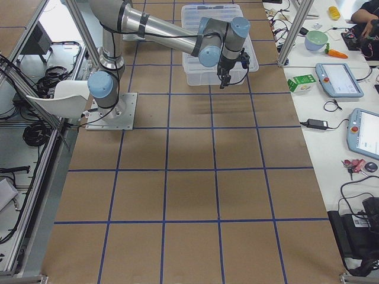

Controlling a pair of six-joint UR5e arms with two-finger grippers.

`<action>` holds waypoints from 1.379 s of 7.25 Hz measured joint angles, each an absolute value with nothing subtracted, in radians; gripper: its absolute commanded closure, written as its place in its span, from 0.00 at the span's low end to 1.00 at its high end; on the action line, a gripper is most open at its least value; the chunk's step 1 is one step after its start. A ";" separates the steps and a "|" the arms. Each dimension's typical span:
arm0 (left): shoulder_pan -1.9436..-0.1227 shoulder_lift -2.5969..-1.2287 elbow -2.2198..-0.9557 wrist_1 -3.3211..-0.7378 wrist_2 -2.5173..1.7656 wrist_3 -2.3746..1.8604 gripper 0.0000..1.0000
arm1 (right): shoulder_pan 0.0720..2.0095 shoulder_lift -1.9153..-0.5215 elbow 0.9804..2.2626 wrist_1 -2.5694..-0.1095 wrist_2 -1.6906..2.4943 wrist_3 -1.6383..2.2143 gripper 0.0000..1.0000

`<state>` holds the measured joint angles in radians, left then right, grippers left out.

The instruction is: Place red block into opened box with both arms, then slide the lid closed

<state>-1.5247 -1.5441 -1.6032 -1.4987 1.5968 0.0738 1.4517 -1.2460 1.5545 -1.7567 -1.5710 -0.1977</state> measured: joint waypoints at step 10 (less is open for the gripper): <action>-1.525 -1.542 -1.603 -1.500 1.597 0.074 0.00 | 1.482 -1.282 1.523 -1.761 -1.577 -0.154 0.00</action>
